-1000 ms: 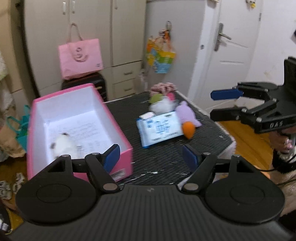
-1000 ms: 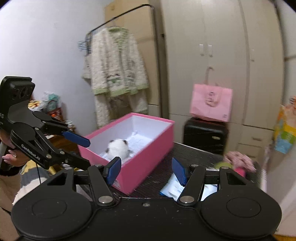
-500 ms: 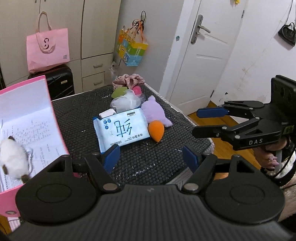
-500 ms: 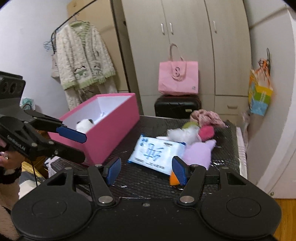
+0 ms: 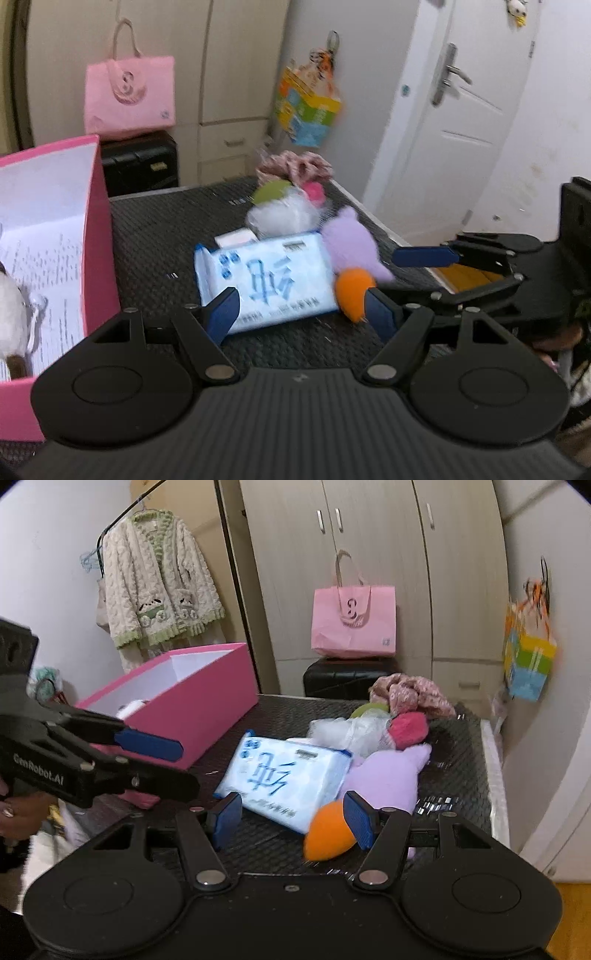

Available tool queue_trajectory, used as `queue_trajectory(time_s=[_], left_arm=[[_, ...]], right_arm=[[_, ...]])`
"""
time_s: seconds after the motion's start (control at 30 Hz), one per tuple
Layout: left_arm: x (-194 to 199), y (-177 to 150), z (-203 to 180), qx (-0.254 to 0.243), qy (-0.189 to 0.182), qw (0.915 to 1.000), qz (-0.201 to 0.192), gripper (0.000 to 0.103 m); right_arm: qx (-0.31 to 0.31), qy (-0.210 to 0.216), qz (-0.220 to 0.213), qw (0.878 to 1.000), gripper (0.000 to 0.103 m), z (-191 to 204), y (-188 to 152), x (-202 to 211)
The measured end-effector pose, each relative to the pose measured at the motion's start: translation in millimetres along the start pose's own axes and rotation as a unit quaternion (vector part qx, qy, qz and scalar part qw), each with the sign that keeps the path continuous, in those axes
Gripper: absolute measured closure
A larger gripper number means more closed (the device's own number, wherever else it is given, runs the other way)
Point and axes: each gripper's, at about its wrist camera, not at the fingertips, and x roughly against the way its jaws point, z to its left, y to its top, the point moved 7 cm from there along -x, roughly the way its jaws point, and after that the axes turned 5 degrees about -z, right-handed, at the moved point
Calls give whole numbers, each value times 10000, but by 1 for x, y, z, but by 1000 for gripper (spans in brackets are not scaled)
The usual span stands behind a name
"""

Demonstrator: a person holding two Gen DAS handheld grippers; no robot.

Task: Organize soft objects
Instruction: 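Move the left gripper to the blue-and-white wipes pack and grasp it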

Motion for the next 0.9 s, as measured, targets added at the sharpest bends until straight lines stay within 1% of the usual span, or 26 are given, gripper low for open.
queue_trajectory(time_s=[0.1, 0.2, 0.27, 0.4, 0.53, 0.63, 0.77, 0.8, 0.83, 0.9], left_arm=[[-16, 2, 5, 2, 278, 9994, -192, 29], [-31, 4, 15, 95, 663, 9975, -228, 29], [-40, 5, 22, 215, 791, 9963, -253, 29], [-53, 2, 32, 468, 766, 9959, -104, 29], [-63, -6, 39, 594, 875, 9944, -1, 29], [-68, -15, 47, 835, 915, 9923, 84, 29], [-72, -26, 51, 1222, 625, 9902, 240, 30], [-72, -26, 50, 1206, 628, 9905, 207, 34], [-71, -26, 48, 1131, 639, 9913, 190, 36], [-69, -26, 45, 1015, 650, 9926, 156, 48]], right_arm=[[113, -48, -113, 9999, 37, -4, 1, -15], [167, -49, -173, 9997, 39, -7, 1, -32], [248, -25, -131, 9996, 41, -6, -2, -41], [269, 148, -22, 9995, 48, -2, -7, -51], [376, 55, 17, 9993, 51, -3, -9, -55], [346, -7, 91, 9994, 51, -5, -10, -57], [320, -86, 216, 9992, 51, -9, -12, -60], [335, -81, 246, 9991, 51, -8, -11, -60], [365, -80, 290, 9989, 51, -8, -11, -62], [428, -104, 406, 9982, 50, -8, -10, -66]])
